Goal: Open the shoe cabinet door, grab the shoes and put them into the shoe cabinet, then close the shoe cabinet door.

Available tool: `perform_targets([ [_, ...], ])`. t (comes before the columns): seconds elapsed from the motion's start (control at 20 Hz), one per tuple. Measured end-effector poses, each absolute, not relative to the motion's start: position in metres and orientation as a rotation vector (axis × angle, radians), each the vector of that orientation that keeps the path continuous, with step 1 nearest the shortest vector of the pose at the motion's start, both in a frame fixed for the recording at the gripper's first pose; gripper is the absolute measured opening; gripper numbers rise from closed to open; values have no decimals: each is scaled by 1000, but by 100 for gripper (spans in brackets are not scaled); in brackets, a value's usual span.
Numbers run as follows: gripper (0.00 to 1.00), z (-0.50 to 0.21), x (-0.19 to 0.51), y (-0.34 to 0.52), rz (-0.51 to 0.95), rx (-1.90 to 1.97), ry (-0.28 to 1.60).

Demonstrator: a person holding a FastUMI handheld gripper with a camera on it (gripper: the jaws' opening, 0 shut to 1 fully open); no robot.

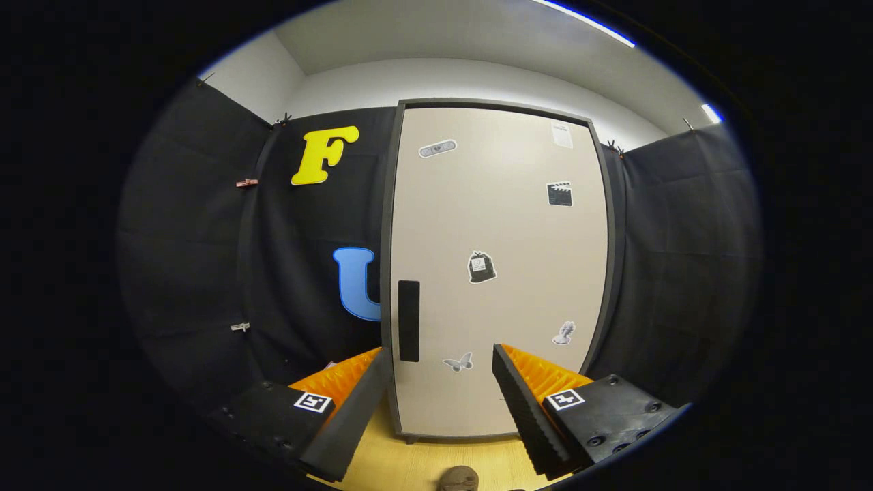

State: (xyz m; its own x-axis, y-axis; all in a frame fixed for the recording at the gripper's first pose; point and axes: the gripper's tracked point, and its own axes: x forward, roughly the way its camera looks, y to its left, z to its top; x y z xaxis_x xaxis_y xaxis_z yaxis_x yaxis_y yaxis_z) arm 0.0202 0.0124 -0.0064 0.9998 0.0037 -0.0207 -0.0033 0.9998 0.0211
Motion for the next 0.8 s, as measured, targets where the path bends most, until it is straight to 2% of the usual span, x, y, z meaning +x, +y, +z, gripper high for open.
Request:
perform_targets([
  [0.4, 98, -12, 54, 28, 1, 18, 29],
  [0.8, 98, -20, 122, 45, -21, 31, 48],
])
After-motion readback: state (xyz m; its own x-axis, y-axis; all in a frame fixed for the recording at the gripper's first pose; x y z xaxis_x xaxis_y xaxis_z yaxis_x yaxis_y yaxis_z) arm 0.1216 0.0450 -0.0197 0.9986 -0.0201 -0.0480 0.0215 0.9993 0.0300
